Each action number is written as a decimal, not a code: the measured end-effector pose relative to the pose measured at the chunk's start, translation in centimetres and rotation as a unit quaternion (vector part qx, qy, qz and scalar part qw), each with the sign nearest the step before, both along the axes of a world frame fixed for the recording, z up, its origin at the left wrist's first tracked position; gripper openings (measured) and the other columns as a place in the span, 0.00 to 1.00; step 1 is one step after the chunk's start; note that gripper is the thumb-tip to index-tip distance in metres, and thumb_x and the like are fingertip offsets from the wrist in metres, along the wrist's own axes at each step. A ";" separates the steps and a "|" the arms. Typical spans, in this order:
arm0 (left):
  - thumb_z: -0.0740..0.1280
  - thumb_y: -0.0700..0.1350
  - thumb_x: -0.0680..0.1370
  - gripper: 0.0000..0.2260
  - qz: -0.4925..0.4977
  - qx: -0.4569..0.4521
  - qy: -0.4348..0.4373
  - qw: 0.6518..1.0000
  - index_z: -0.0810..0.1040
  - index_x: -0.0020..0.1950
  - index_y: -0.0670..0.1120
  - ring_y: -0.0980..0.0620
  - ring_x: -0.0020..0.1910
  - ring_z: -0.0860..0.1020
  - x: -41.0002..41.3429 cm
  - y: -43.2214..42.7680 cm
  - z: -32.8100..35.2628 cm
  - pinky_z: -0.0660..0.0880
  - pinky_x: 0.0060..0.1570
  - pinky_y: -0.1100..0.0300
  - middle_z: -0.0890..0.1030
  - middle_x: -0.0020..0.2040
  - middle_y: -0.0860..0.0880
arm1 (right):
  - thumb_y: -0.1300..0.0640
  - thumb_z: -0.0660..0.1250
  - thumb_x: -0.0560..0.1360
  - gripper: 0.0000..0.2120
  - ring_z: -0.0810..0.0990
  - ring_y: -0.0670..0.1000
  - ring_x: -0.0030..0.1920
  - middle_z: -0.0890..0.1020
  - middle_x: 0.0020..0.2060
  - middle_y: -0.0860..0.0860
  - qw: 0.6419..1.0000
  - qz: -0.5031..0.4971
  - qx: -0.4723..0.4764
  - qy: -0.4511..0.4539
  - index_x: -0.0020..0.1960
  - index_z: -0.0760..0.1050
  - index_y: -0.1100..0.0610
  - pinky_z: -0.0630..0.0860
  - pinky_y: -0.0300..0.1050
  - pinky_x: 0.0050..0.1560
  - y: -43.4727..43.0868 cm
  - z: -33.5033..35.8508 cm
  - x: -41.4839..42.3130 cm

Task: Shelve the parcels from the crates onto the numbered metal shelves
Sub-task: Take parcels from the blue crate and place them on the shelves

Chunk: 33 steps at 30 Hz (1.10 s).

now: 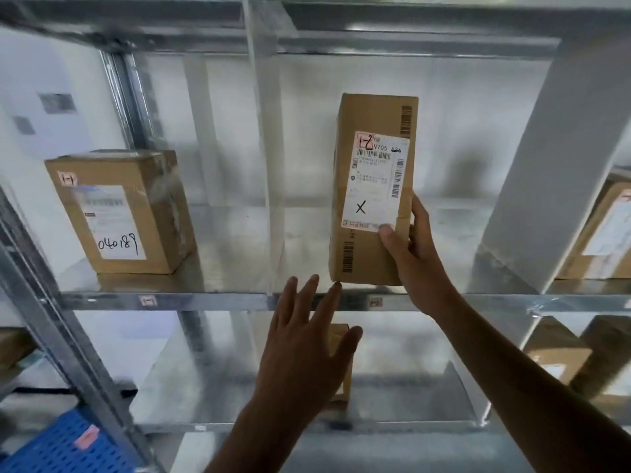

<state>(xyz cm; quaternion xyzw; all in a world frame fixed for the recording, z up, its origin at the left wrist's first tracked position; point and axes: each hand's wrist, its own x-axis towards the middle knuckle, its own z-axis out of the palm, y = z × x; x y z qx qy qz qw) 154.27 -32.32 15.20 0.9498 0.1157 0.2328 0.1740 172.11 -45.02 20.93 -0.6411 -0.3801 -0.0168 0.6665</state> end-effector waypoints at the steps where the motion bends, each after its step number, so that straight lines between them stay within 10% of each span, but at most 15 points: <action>1: 0.44 0.75 0.74 0.36 0.008 -0.004 0.002 1.000 0.47 0.81 0.65 0.54 0.81 0.32 0.3 -0.2 0.2 0.40 0.75 0.52 0.42 0.84 0.59 | 0.49 0.65 0.84 0.31 0.78 0.46 0.69 0.74 0.70 0.35 1.000 0.007 -0.007 0.000 0.81 0.52 0.40 0.84 0.51 0.59 0.3 0.0 0.8; 24: 0.47 0.75 0.74 0.39 0.077 -0.017 0.026 0.997 0.50 0.83 0.61 0.51 0.81 0.35 4.4 1.5 -0.5 0.39 0.75 0.50 0.44 0.84 0.58 | 0.54 0.76 0.78 0.48 0.73 0.41 0.65 0.65 0.68 0.29 0.996 0.026 -0.089 -0.017 0.76 0.43 0.30 0.77 0.26 0.53 4.1 -1.7 7.2; 33: 0.49 0.73 0.78 0.35 0.044 0.025 0.007 0.999 0.54 0.82 0.61 0.48 0.83 0.40 3.5 1.7 -0.9 0.39 0.75 0.51 0.49 0.84 0.58 | 0.54 0.74 0.79 0.47 0.69 0.46 0.72 0.62 0.81 0.46 0.994 0.016 -0.108 -0.014 0.80 0.42 0.35 0.78 0.27 0.53 3.9 -1.9 6.6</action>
